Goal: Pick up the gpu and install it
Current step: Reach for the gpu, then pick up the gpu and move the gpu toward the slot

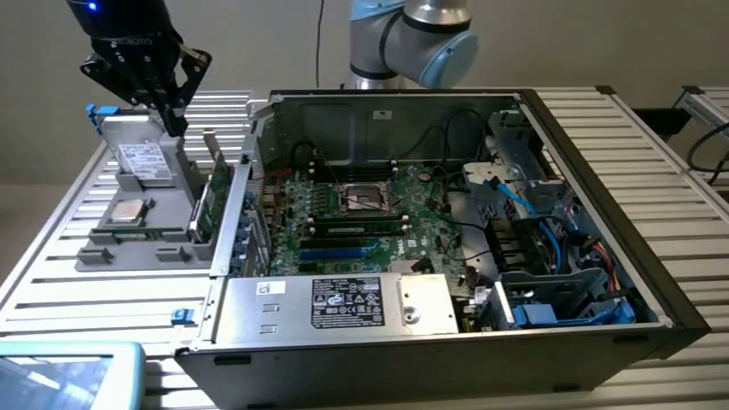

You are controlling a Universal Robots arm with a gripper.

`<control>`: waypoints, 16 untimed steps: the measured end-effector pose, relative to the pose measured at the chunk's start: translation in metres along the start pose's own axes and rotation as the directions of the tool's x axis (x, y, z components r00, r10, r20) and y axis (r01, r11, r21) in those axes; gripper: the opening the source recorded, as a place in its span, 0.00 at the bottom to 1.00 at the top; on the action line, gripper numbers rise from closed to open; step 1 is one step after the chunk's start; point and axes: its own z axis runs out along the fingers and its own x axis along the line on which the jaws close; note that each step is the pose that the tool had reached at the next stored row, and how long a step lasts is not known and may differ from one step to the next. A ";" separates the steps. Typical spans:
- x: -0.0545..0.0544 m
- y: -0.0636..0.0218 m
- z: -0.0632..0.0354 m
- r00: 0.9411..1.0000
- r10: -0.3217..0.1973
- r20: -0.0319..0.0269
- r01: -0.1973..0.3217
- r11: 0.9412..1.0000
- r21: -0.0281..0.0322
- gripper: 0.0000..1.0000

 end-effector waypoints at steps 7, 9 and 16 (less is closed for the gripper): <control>0.000 0.0000 0.0068 1.000 0.000 0.000 0.000 1.000 0.000 0.12; 0.000 -0.0001 0.0069 1.000 0.000 0.000 0.000 1.000 0.000 0.12; 0.000 0.0000 0.0069 1.000 0.000 0.000 0.000 1.000 0.000 0.12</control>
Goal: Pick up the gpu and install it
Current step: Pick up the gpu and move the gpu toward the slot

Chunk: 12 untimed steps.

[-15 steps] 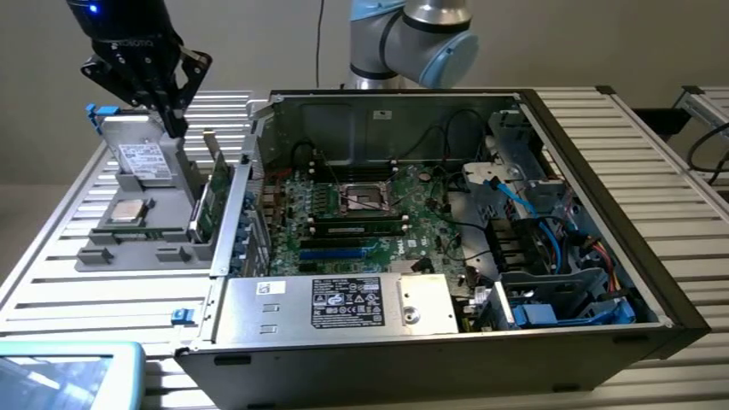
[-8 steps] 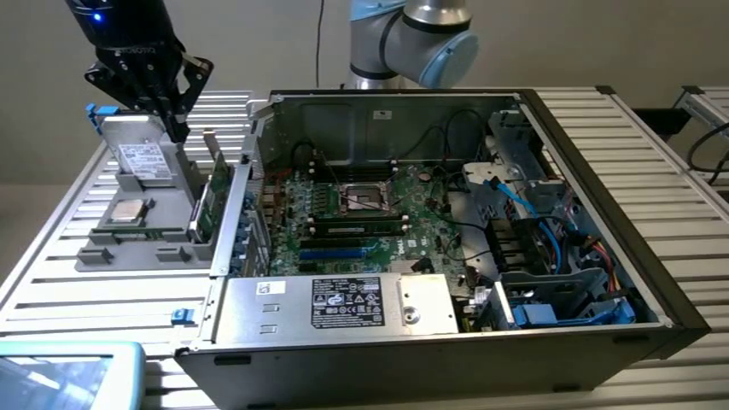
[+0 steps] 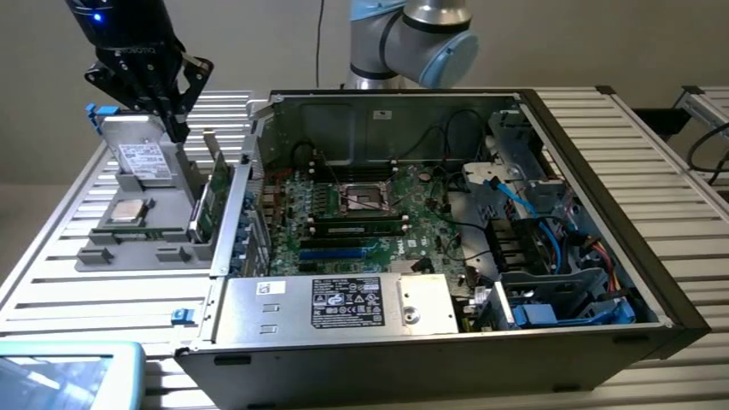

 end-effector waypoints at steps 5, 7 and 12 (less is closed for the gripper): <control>0.000 0.0000 0.0000 1.000 0.000 0.000 0.000 1.000 0.000 0.20; 0.000 0.0000 0.0000 1.000 0.000 0.000 0.000 1.000 0.000 0.32; 0.006 0.0003 0.0024 1.000 -0.001 0.010 0.001 1.000 0.000 0.44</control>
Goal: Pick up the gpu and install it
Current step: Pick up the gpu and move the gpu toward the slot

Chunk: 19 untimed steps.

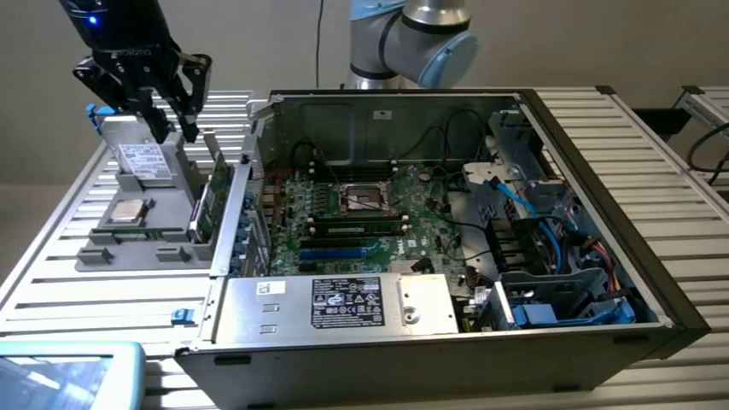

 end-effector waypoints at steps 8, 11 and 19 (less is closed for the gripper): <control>0.015 0.0062 0.0061 0.999 -0.001 0.033 0.002 1.000 -0.002 0.44; 0.017 0.0093 0.0099 0.999 -0.002 0.037 0.002 1.000 -0.003 0.44; 0.019 0.0094 0.0240 0.999 0.000 0.040 0.000 1.000 -0.005 0.44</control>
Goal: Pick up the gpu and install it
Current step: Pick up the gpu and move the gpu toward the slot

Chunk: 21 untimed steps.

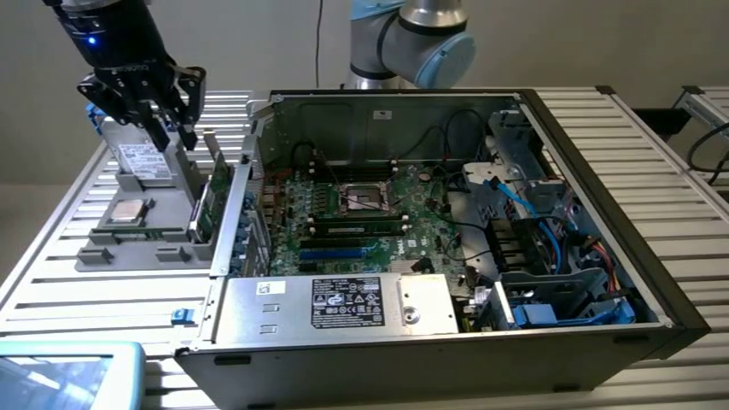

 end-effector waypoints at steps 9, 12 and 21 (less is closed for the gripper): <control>0.000 -0.0078 0.0112 1.000 0.010 -0.001 -0.010 0.999 -0.039 0.44; 0.000 -0.0078 0.0113 1.000 0.011 -0.002 -0.011 0.999 -0.039 0.44; 0.002 -0.0087 0.0252 1.000 0.011 -0.002 -0.011 0.999 -0.040 0.44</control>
